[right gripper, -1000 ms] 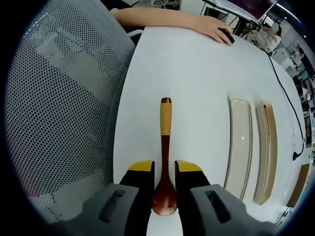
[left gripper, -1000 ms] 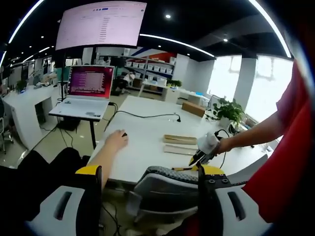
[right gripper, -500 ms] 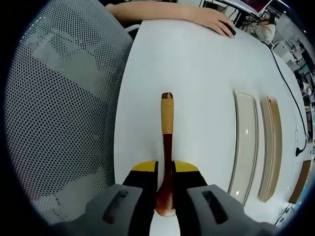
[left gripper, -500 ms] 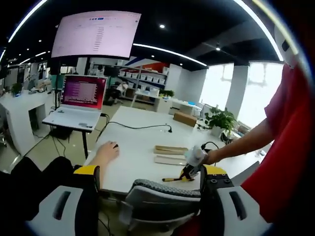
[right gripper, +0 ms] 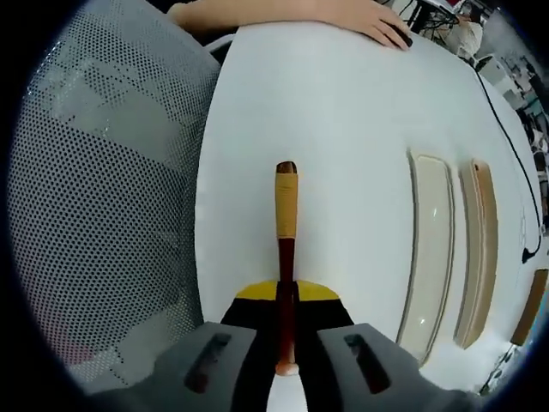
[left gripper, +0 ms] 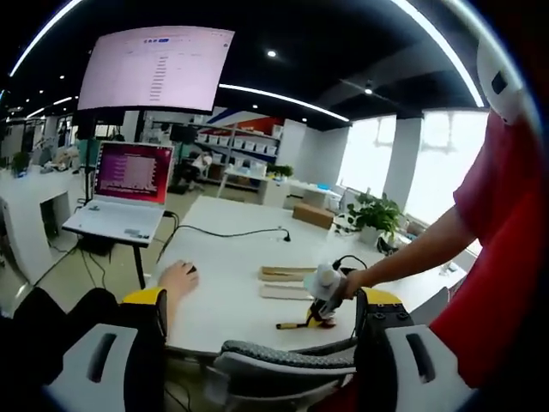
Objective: Arrange the utensils inside the cutlery case until each visible utensil rests in its matching compartment.
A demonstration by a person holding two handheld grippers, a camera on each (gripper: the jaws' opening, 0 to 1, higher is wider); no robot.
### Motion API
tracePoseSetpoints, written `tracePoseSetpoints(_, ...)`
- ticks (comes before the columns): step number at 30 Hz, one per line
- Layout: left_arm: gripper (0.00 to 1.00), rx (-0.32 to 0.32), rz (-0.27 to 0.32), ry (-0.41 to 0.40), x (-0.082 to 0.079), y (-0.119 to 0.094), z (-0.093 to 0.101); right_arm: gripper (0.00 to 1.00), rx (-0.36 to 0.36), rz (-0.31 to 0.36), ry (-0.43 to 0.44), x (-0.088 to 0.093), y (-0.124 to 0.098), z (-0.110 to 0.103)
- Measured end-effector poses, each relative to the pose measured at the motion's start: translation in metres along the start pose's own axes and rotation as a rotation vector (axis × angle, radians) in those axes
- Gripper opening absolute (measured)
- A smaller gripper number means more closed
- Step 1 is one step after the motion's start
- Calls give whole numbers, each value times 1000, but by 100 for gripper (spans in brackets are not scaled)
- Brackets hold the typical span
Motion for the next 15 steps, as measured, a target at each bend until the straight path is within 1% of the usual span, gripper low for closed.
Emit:
tracePoseSetpoints(1,91,5,-6,4,0,2,-2,1,5,-11,12,3,0,1)
tracePoseSetpoints(2,91,11,-9,12,-1,3,-3,1,3,13,-17,2,0,3)
tracePoseSetpoints(3,91,16,-14,27,-2,6,-4,1,-22,28,4,2,-2,-2)
tracePoseSetpoints(4,91,20,-16,33,-3,8,-6,1,-28,39,8,1,-6,-2)
tracePoseSetpoints(7,92,55,-30,64,-3,16,-1,1,-23,47,8,-1,-11,2)
tracePoseSetpoints(9,91,60,-33,78,-3,21,0,1,-28,41,0,0,-14,4)
tracePoseSetpoints(11,91,76,-34,70,-3,25,2,1,-22,39,0,1,-18,7)
tracePoseSetpoints(13,91,89,-37,65,-3,29,4,1,-20,16,3,6,-19,11)
tracePoseSetpoints(15,91,109,-46,76,-4,33,6,1,-7,7,-10,9,-24,17)
Point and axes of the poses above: the point that each gripper's makers call its tool centre point, and the gripper's own axes: y roughly forward along the fingers, z roughly to its right, x roughly out of its underside, the point moved 4 cm from there along -y, roughly backward along the fingers, and after that the axes turned 3 degrees about y, right-handed, at the moved point
